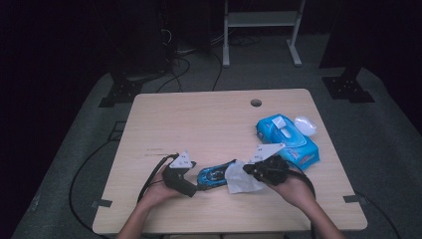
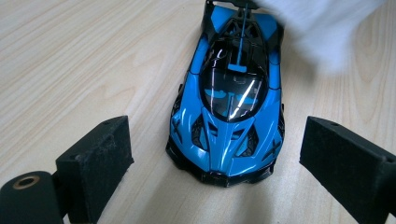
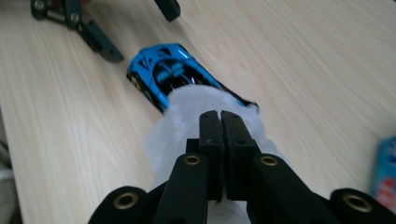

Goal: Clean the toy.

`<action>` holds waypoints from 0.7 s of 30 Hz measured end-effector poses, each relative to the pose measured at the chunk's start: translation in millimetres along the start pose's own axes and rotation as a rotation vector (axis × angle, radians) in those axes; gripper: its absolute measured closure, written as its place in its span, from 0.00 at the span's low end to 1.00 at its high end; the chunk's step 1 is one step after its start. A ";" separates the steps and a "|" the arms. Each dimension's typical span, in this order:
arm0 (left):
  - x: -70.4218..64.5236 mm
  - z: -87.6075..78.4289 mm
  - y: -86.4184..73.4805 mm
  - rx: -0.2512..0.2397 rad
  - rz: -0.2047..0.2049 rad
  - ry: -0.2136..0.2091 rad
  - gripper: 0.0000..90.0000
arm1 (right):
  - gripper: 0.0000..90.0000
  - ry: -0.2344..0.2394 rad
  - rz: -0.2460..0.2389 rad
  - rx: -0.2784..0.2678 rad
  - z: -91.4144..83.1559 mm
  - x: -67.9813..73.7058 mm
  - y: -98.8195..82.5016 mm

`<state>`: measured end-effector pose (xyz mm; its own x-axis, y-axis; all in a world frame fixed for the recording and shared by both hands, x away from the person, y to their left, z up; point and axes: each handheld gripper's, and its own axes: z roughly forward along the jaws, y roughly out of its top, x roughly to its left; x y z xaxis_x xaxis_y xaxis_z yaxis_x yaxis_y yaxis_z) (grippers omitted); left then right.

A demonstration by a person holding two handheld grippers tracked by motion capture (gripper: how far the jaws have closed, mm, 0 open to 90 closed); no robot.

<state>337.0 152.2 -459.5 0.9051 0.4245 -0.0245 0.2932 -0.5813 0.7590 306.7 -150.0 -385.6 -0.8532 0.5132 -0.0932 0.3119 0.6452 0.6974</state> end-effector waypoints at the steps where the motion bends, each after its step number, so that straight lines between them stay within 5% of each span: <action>1: 0.6 0.3 -0.4 0.003 -0.004 -0.002 0.10 | 0.96 0.016 0.014 -0.012 6.8 -1.1 1.5; 4: 1.7 1.5 -1.9 -0.002 -0.017 -0.021 0.14 | 0.93 0.027 0.049 -0.029 39.0 -4.4 1.2; 8: 2.5 3.8 -2.7 0.009 -0.018 -0.037 0.15 | 0.83 0.003 0.085 -0.032 55.0 -8.2 -7.9; 10: 2.7 5.5 -2.9 0.014 -0.023 -0.042 0.15 | 0.80 0.007 0.091 -0.037 56.5 -9.6 -10.1; 13: 1.7 9.4 -1.7 0.035 -0.017 -0.048 0.15 | 0.60 0.014 0.139 -0.059 59.9 -18.0 -19.3; 18: -0.6 11.9 0.2 0.040 -0.006 -0.046 0.13 | 0.46 0.006 0.195 -0.048 68.9 -26.9 -28.0; 21: -0.5 13.4 -0.1 0.043 -0.010 -0.048 0.13 | 0.47 0.018 0.200 -0.036 72.9 -28.0 -30.7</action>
<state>340.6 142.7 -468.3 0.9155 0.3973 -0.0639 0.3144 -0.6071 0.7298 351.5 -143.0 -456.2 -0.7833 0.6186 0.0617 0.4608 0.5111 0.7255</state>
